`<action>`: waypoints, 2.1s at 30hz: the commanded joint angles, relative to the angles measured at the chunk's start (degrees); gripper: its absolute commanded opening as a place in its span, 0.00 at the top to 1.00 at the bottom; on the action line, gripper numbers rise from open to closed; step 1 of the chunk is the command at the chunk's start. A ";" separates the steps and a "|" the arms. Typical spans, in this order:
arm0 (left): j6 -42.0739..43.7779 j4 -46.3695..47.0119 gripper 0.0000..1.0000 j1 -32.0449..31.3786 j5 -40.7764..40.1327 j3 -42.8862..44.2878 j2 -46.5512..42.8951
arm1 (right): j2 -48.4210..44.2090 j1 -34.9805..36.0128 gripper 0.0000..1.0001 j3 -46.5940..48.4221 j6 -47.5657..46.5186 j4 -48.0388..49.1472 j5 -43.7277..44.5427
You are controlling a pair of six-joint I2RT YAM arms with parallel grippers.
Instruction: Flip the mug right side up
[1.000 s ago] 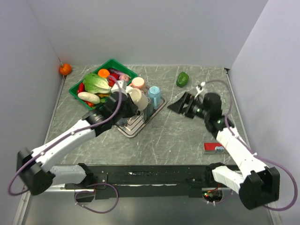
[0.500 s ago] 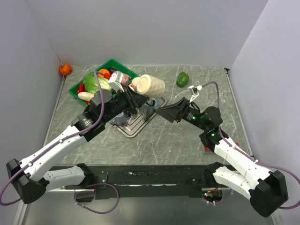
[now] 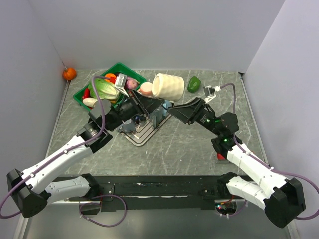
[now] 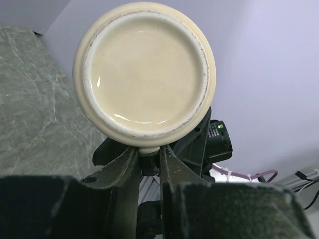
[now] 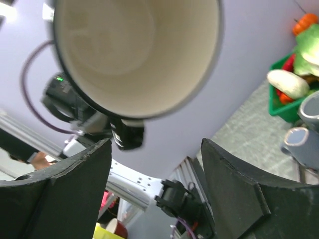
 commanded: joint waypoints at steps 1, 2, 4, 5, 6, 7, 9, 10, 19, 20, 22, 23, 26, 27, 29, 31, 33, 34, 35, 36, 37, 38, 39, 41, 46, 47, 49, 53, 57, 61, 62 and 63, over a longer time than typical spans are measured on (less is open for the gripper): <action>-2.19 10.88 0.99 -0.38 1.34 0.15 -2.37 | 1.52 0.49 0.22 2.38 4.31 12.34 -0.69; -2.10 11.05 0.99 -0.38 1.42 -0.03 -2.46 | 2.14 0.49 0.23 2.21 5.01 13.59 -1.14; -2.27 12.02 0.99 -0.38 1.60 -0.64 -2.46 | 3.55 0.49 0.24 2.21 6.77 16.40 -1.23; -2.45 12.19 0.99 -0.38 1.69 -0.73 -2.20 | 4.07 0.49 0.27 2.03 7.56 17.46 -1.14; -2.45 12.54 0.99 -0.38 1.77 -0.91 -2.20 | 4.78 0.49 0.29 2.20 7.74 17.56 -1.14; -2.71 13.50 0.99 -0.47 2.12 -1.43 -2.20 | 5.13 0.49 0.32 2.47 7.92 17.30 -0.97; -3.42 14.56 0.99 -0.47 2.56 -2.40 -1.93 | 5.66 0.49 0.39 2.82 8.09 17.29 -0.35; -3.85 15.27 0.99 -0.47 2.91 -2.58 -1.76 | 5.75 0.49 0.41 2.73 8.27 17.38 0.26; -6.58 21.16 0.99 -1.70 4.06 -11.01 -2.54 | 3.73 0.41 1.00 4.31 5.73 9.75 2.55; -6.58 21.25 0.99 -1.70 3.45 -11.71 -2.90 | 2.94 0.32 1.00 4.58 4.33 8.17 2.73; -5.53 20.46 0.99 -1.70 2.83 -12.77 -3.77 | 2.15 0.41 1.00 4.58 3.26 5.35 3.69; -5.00 19.67 0.91 -1.70 2.40 -12.78 -4.04 | 1.19 0.49 1.00 4.67 2.04 4.04 4.22; -2.63 16.86 0.34 -1.70 0.82 -12.95 -5.36 | -0.83 0.49 1.00 5.54 -1.03 -1.93 6.67; -1.93 15.55 0.26 -1.70 -0.41 -12.95 -5.71 | -1.28 0.49 1.00 5.81 -1.92 -3.43 7.47; 0.79 12.21 0.06 -1.70 -1.82 -12.43 -6.76 | -2.85 0.41 1.00 7.47 -5.94 -10.45 10.36; 4.38 5.54 0.03 -1.70 -4.72 -11.11 -7.46 | -3.56 0.32 1.00 10.36 -9.47 -19.64 14.65; 6.24 0.27 0.04 -1.70 -7.35 -10.41 -8.08 | -4.62 0.32 1.00 12.57 -16.40 -26.09 18.97; 7.82 -4.54 0.04 -1.70 -9.37 -10.32 -8.95 | -4.80 0.14 1.00 15.19 -21.39 -29.26 20.99; 8.27 -7.64 0.04 -1.70 -12.34 -10.40 -9.49 | -4.62 0.14 1.00 16.52 -23.35 -35.81 26.58; 9.14 -10.10 0.04 -1.70 -14.11 -10.58 -10.80 | -4.36 -0.38 1.00 18.53 -25.46 -37.71 28.46; 9.59 -14.30 0.04 -1.70 -17.96 -10.84 -11.42 | -3.92 -0.65 1.00 19.77 -30.18 -39.38 30.57; 9.94 -16.43 0.04 -1.70 -19.65 -11.02 -12.03 | -2.61 -0.73 1.00 20.92 -32.05 -44.70 35.98; 10.20 -18.02 0.04 -1.70 -21.93 -11.28 -12.56 | -1.56 -1.43 1.00 21.97 -33.90 -46.58 38.47; 11.43 -22.67 0.04 -1.70 -26.67 -11.11 -13.79 | 2.21 -1.70 1.00 24.52 -39.35 -49.32 42.87; 12.14 -29.54 0.04 -1.70 -34.42 -9.35 -13.89 | 11.96 -3.89 1.00 26.99 -46.12 -52.75 52.29; 12.23 -31.20 0.04 -1.61 -35.91 -8.57 -13.80 | 13.29 -4.25 1.00 27.34 -46.57 -53.10 52.73; 13.19 -32.18 0.04 -1.70 -37.42 -8.38 -13.53 | 16.97 -5.56 1.00 28.30 -47.36 -54.59 53.44; 13.63 -34.38 0.04 -1.70 -40.58 -8.38 -12.66 | 21.74 -8.38 1.00 27.70 -48.25 -54.78 50.72; 13.55 -34.30 0.04 -1.70 -40.68 -9.00 -11.95 | 27.17 -9.87 1.00 26.29 -50.26 -51.80 48.34; 13.02 -34.38 0.04 -1.70 -40.15 -9.70 -11.60 | 32.81 -9.97 1.00 27.08 -51.67 -49.68 48.17; 12.84 -34.56 0.04 -1.70 -40.24 -9.70 -11.51 | 33.78 -9.96 1.00 26.99 -51.50 -49.24 48.08; 12.76 -34.91 0.04 -1.70 -40.50 -9.70 -11.51 | 35.09 -9.96 1.00 26.90 -51.50 -48.72 47.82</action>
